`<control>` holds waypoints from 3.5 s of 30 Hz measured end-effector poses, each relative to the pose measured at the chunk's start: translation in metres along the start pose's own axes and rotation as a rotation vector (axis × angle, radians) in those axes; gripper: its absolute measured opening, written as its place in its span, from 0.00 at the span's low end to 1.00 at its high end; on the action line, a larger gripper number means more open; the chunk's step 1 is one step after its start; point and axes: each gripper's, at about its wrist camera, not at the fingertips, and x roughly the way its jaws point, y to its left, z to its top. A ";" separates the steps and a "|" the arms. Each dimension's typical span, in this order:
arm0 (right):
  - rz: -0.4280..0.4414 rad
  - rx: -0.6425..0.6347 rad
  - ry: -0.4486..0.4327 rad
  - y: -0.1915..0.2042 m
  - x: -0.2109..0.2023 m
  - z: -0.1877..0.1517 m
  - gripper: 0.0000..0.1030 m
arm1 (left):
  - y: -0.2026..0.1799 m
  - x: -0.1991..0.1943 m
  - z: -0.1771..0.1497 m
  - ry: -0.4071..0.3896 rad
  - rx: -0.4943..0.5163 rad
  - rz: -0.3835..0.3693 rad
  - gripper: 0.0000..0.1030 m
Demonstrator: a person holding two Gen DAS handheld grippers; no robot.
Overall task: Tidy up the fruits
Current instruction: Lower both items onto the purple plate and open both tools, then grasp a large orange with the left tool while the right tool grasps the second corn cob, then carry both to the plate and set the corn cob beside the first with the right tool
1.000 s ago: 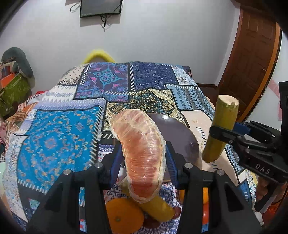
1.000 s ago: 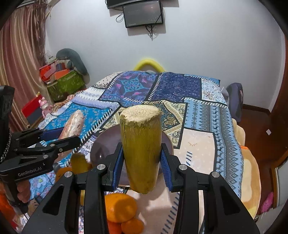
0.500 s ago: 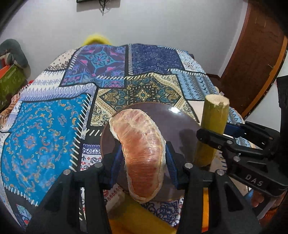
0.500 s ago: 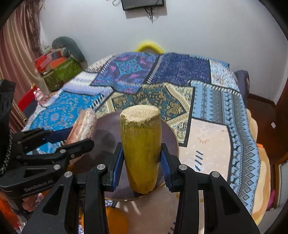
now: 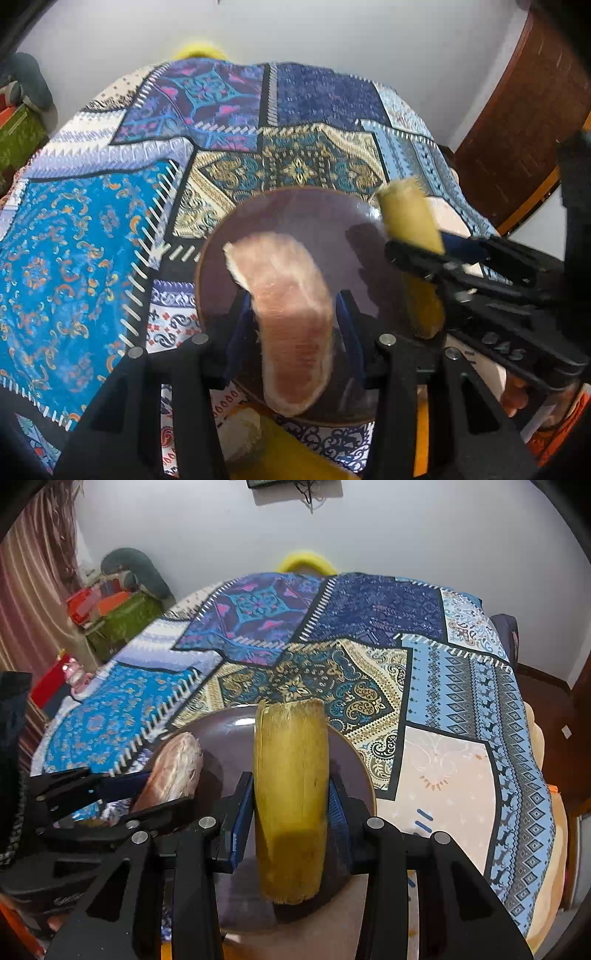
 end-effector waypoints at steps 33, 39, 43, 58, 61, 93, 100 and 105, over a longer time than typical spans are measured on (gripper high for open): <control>-0.034 -0.067 -0.121 0.053 -0.104 -0.031 0.35 | 0.024 -0.126 -0.034 -0.160 0.019 0.117 0.53; -0.013 -0.062 -0.148 0.071 -0.124 -0.049 0.35 | 0.036 -0.143 -0.060 -0.145 0.043 0.149 0.56; -0.006 -0.065 -0.149 0.081 -0.129 -0.061 0.35 | 0.044 -0.146 -0.079 -0.115 0.053 0.151 0.59; 0.036 -0.063 -0.070 0.102 -0.106 -0.085 0.35 | 0.040 -0.104 -0.118 0.034 0.091 0.055 0.67; 0.038 -0.061 -0.050 0.102 -0.099 -0.089 0.35 | 0.035 -0.094 -0.119 0.048 0.103 0.045 0.67; 0.074 -0.093 0.072 0.126 -0.022 -0.078 0.38 | 0.083 -0.106 -0.130 -0.036 0.029 0.068 0.65; 0.037 -0.139 0.080 0.133 -0.007 -0.074 0.37 | 0.082 -0.099 -0.132 -0.033 0.033 0.074 0.65; 0.026 -0.152 0.065 0.133 -0.011 -0.076 0.36 | 0.082 -0.099 -0.129 -0.028 0.023 0.071 0.65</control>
